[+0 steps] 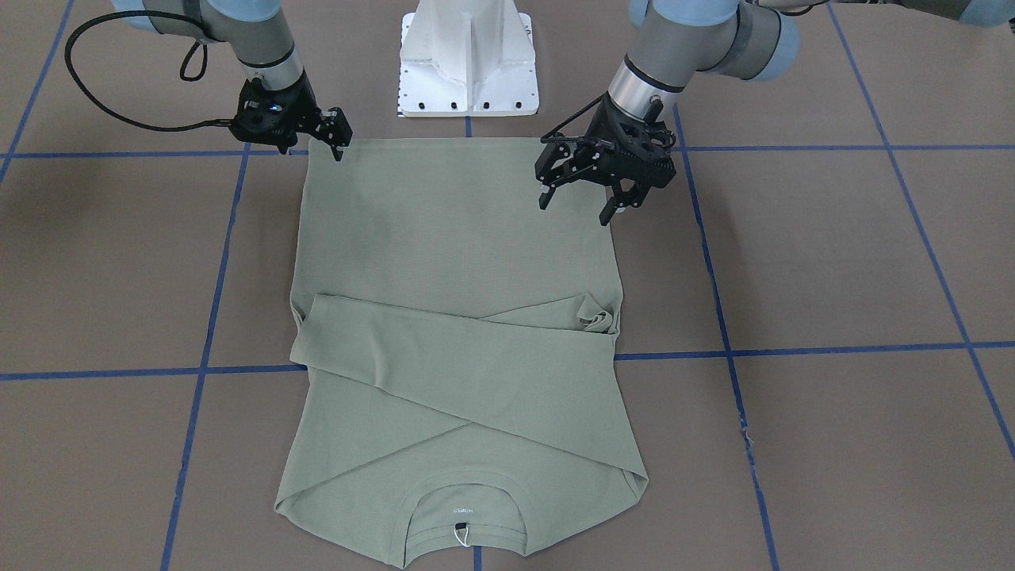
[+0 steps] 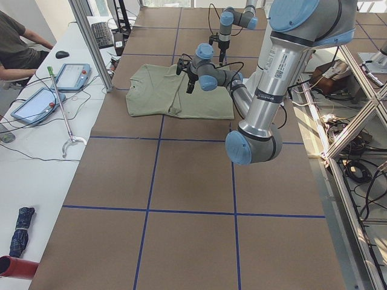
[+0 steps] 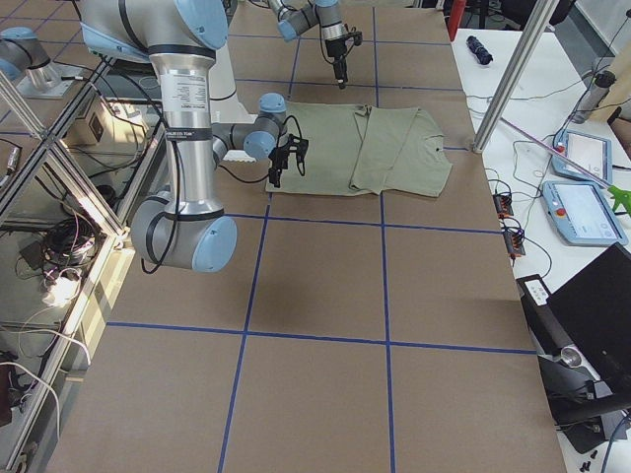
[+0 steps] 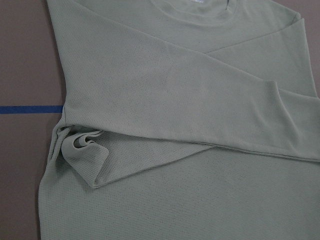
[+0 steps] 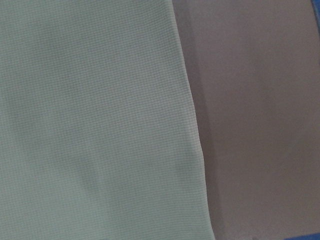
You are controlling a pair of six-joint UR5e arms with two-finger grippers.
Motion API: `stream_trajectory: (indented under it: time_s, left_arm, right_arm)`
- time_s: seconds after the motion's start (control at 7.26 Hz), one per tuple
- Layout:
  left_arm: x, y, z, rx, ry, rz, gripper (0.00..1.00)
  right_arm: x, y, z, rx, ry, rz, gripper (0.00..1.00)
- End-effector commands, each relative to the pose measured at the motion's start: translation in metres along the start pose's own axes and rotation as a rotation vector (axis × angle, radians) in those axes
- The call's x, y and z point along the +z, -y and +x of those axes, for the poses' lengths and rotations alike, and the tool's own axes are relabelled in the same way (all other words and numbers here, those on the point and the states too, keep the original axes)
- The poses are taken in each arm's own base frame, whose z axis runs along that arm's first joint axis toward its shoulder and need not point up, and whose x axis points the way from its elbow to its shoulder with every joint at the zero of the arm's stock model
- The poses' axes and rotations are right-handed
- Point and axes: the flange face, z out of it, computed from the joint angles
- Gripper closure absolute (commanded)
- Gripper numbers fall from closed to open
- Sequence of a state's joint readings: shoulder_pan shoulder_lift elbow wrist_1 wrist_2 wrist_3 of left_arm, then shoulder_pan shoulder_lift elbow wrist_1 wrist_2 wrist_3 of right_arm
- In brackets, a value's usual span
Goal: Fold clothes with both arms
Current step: 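Draw the left gripper back while the right gripper moves to the hem corner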
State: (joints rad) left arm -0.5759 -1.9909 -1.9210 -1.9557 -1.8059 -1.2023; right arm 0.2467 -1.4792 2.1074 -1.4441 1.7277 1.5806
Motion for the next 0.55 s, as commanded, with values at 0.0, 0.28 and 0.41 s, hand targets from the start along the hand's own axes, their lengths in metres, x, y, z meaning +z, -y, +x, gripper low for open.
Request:
stream_trajectory:
  time_s: [0.0, 0.28, 0.41]
  left_arm:
    - [0.008, -0.011, 0.007, 0.004, -0.005, -0.021, 0.00]
    - [0.008, -0.011, 0.007, 0.004, -0.005, -0.023, 0.00]
    - [0.009, -0.010, 0.007, 0.004, -0.006, -0.022, 0.00]
  right_arm:
    - [0.025, -0.011, 0.001, -0.004, 0.010, -0.008, 0.00]
    - [0.031, -0.009, 0.011, 0.001, 0.013, -0.007, 0.00]
    - [0.026, -0.009, 0.012, 0.004, 0.018, -0.010, 0.00]
